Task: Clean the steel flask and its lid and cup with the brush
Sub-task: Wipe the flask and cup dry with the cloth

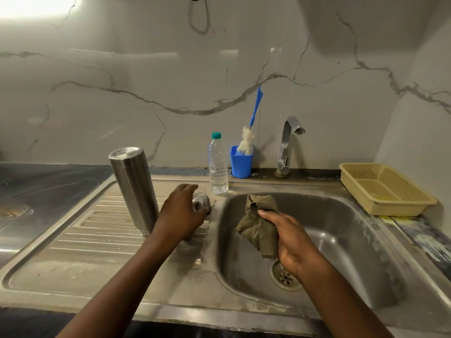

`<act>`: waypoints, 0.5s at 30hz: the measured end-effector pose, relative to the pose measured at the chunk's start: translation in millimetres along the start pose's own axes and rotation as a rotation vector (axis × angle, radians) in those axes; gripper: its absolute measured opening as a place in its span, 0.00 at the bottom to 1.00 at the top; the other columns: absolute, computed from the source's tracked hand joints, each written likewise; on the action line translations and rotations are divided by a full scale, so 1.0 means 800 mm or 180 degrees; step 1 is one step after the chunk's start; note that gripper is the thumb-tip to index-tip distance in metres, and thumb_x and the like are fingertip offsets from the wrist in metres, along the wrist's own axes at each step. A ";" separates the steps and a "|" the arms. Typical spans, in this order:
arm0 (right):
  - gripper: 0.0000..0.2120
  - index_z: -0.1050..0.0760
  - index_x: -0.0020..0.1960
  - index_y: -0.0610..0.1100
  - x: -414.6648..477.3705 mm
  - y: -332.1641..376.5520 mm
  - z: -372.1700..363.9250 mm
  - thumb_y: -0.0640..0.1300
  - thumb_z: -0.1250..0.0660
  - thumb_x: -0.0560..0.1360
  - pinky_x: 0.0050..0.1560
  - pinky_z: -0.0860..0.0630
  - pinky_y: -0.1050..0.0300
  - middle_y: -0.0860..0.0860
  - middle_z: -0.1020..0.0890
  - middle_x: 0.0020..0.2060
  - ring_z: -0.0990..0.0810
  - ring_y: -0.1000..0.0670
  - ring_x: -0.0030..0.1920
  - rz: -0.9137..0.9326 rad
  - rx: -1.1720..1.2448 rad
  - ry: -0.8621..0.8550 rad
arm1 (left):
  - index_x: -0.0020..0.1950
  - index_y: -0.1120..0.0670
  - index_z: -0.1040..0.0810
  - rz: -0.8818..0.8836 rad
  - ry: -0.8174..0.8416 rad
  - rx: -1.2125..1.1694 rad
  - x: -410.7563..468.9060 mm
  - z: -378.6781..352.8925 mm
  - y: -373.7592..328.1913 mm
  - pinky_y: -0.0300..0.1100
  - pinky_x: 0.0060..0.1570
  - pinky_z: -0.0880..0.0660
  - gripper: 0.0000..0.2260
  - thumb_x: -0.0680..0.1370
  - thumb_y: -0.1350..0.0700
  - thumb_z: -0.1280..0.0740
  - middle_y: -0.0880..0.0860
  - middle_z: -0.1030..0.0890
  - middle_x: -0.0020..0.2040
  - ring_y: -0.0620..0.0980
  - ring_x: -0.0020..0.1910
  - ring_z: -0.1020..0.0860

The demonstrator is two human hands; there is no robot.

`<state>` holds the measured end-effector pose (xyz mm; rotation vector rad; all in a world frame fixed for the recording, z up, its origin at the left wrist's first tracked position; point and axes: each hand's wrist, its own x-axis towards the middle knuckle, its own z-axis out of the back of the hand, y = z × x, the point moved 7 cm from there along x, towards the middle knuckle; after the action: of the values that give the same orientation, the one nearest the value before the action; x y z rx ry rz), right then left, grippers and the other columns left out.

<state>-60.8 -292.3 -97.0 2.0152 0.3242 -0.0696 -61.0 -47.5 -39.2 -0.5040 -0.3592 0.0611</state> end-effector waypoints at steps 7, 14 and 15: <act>0.11 0.18 0.60 0.35 0.001 0.003 0.003 0.39 0.31 0.80 0.46 0.16 0.50 0.37 0.13 0.51 0.12 0.42 0.46 0.0045 -0.0013 -0.0038 | 0.53 0.59 0.22 0.0260 0.0534 0.0811 0.061 -0.030 0.001 0.49 0.47 0.23 0.11 0.79 0.51 0.33 0.57 0.20 0.52 0.56 0.50 0.22; 0.12 0.18 0.60 0.35 0.002 0.005 0.004 0.40 0.31 0.80 0.45 0.17 0.50 0.37 0.13 0.51 0.12 0.41 0.47 0.0099 -0.0059 -0.0064 | 0.50 0.59 0.19 -0.0149 0.0335 0.0824 0.062 -0.029 -0.021 0.49 0.41 0.24 0.09 0.79 0.53 0.33 0.57 0.17 0.47 0.58 0.45 0.21; 0.12 0.18 0.60 0.37 0.002 0.007 0.005 0.41 0.31 0.80 0.46 0.17 0.50 0.38 0.13 0.51 0.12 0.41 0.49 0.0129 -0.0121 -0.0087 | 0.54 0.59 0.18 -0.0265 0.0305 0.0635 0.061 -0.026 -0.030 0.50 0.44 0.22 0.10 0.78 0.53 0.31 0.57 0.17 0.49 0.58 0.47 0.20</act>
<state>-57.7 -297.5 -94.4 1.9805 0.2653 -0.0649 -9.0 -70.8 -28.9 -0.2932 -0.2764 -0.0078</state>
